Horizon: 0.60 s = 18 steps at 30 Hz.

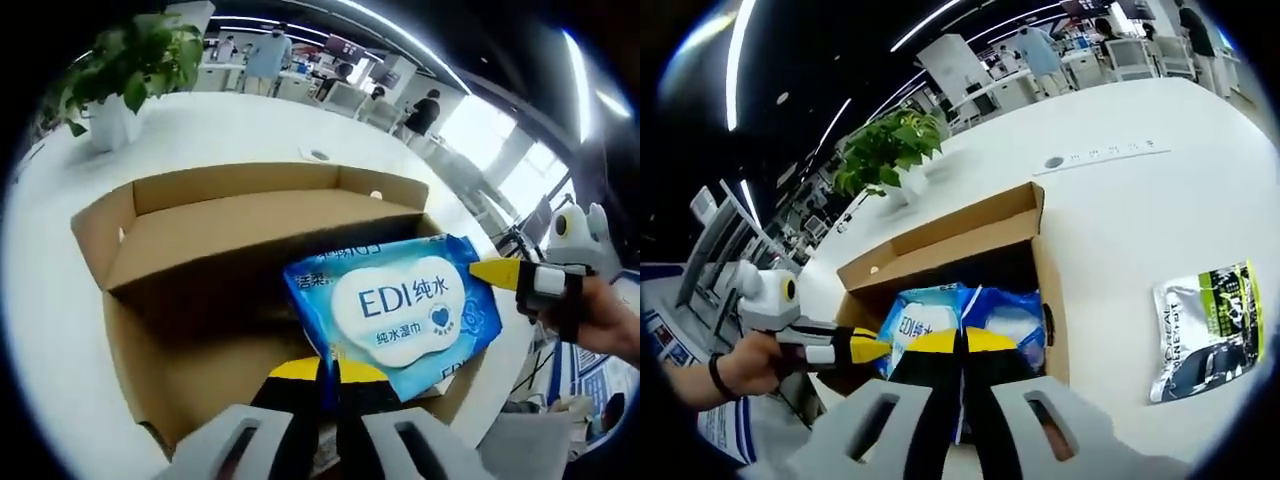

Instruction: Operate the shoe box by opening the lid, removing the specified soft item, and placing it in the target area until the item is outside and the box remains undamaged.

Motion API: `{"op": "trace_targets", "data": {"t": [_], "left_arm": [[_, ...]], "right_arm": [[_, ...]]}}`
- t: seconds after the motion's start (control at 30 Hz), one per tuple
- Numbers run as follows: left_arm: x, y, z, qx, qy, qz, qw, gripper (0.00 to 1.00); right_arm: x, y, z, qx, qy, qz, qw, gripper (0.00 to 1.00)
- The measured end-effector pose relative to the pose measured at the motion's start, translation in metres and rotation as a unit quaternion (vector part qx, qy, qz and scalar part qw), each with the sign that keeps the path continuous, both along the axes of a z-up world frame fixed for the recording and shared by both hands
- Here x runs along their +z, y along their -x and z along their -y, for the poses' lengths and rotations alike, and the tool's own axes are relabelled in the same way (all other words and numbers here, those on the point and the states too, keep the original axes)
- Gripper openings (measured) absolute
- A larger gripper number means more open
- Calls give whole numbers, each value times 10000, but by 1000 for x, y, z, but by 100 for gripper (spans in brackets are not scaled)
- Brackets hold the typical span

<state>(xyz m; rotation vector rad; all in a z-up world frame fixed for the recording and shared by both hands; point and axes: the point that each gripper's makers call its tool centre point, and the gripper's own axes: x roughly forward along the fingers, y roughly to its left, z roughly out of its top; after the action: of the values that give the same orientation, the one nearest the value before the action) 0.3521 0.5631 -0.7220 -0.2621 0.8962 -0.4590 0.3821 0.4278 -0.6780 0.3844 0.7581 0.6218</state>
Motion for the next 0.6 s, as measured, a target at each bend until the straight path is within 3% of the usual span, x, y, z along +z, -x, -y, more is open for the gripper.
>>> {"op": "trace_targets", "data": {"t": [0.33,0.6], "left_arm": [[21,3,-7,191,101,273,9994,2],[32,7,1,116,197,382,9990,1]], "right_arm": [[11,7,-5,47,-95,101,9999,0],[24,9,3,-28,-174,224,9996,0]]}}
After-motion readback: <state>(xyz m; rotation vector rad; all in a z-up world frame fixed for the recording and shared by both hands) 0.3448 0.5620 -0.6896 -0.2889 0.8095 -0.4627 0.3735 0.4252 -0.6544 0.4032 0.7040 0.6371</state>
